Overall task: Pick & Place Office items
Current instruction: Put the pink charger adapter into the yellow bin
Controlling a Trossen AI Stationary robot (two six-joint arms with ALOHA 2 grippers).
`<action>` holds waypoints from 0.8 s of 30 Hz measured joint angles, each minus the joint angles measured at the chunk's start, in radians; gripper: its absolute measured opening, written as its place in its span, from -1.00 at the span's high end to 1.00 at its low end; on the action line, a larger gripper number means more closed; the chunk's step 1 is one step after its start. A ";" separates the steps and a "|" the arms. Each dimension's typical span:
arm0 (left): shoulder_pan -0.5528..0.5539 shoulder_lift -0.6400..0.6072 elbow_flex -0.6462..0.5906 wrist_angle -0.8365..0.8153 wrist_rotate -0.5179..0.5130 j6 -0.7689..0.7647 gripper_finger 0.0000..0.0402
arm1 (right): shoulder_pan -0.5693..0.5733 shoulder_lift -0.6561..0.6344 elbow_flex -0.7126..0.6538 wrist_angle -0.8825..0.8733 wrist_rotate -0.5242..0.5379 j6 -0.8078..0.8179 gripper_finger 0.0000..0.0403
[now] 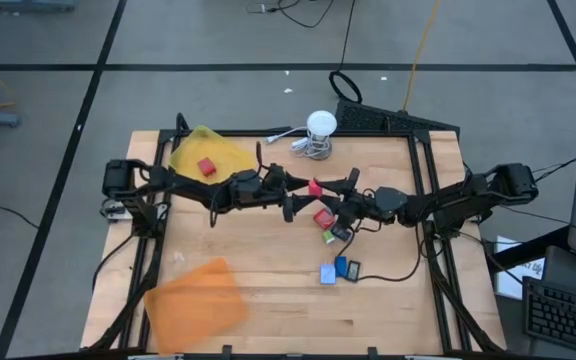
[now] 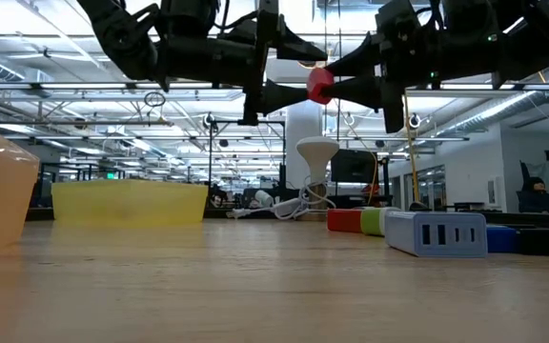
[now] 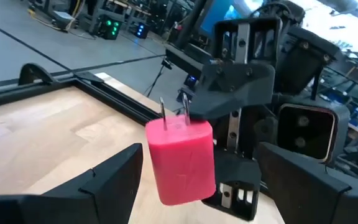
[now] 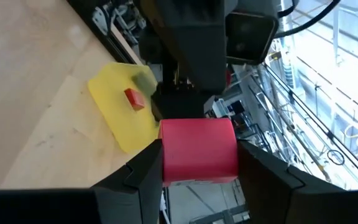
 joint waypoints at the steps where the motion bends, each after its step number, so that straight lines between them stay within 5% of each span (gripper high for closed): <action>1: -0.003 0.000 0.000 0.000 -0.005 0.000 -0.59 | 0.000 0.000 0.000 0.000 0.001 0.000 0.19; 24: -0.007 0.000 -0.002 0.001 -0.029 -0.003 -0.59 | -0.001 0.000 0.000 0.060 -0.077 0.042 0.18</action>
